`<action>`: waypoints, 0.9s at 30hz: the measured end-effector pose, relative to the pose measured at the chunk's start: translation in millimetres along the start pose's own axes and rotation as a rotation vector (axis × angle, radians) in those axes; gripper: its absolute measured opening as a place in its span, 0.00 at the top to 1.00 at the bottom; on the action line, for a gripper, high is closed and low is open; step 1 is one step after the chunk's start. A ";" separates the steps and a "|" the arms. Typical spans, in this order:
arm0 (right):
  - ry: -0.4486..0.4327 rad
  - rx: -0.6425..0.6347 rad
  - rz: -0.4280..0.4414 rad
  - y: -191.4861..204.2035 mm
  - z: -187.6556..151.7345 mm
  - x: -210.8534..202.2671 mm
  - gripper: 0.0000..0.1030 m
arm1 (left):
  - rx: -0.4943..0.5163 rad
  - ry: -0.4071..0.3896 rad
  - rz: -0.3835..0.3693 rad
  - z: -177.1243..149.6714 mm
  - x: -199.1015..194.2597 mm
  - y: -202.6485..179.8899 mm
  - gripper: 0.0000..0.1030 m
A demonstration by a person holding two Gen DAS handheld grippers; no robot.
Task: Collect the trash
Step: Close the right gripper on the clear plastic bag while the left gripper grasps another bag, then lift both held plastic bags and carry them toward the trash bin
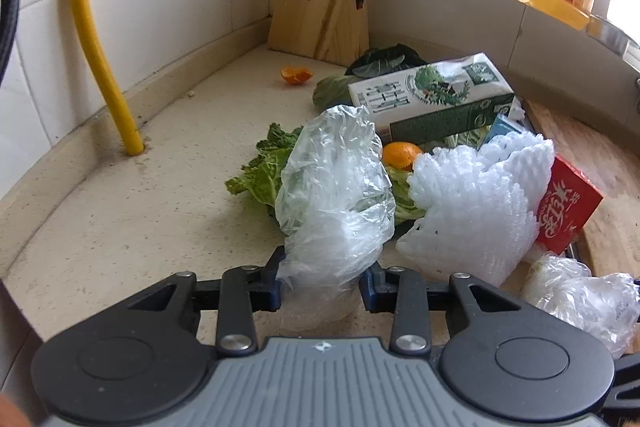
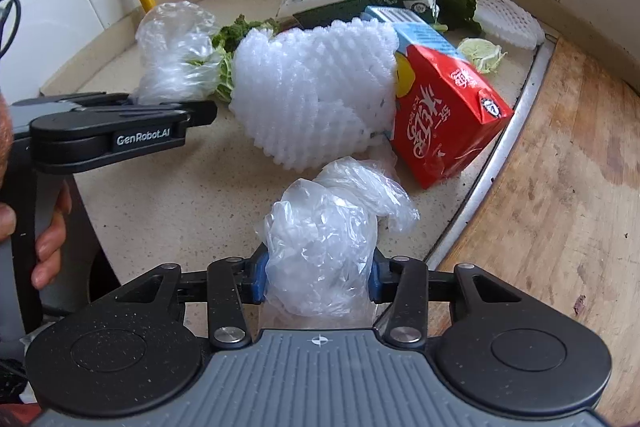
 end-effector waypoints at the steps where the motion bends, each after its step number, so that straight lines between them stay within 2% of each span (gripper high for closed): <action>1: -0.006 0.000 0.006 -0.5 0.5 -2.0 0.50 | 0.000 0.000 0.002 0.2 -1.9 -0.1 0.68; 11: -0.077 -0.035 0.091 8.6 8.9 -20.4 0.50 | -0.026 -0.020 0.056 -3.6 -25.6 0.0 0.68; 17: -0.081 -0.051 0.123 5.2 13.8 -21.3 0.50 | -0.059 -0.023 0.093 -10.2 -40.4 1.2 0.68; 27: -0.130 -0.003 0.118 -19.4 23.3 -39.4 0.51 | -0.107 -0.040 0.126 -18.8 -60.9 0.5 0.67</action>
Point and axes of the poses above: each gripper's, at about its wrist camera, not at the fingertips, and x roughly the way its jaws point, y to its left, z to its top, the point moved 4 cm from there along x, roughly the way its jaws point, and after that the axes turned 7 degrees about -y, right-handed, at the moved point
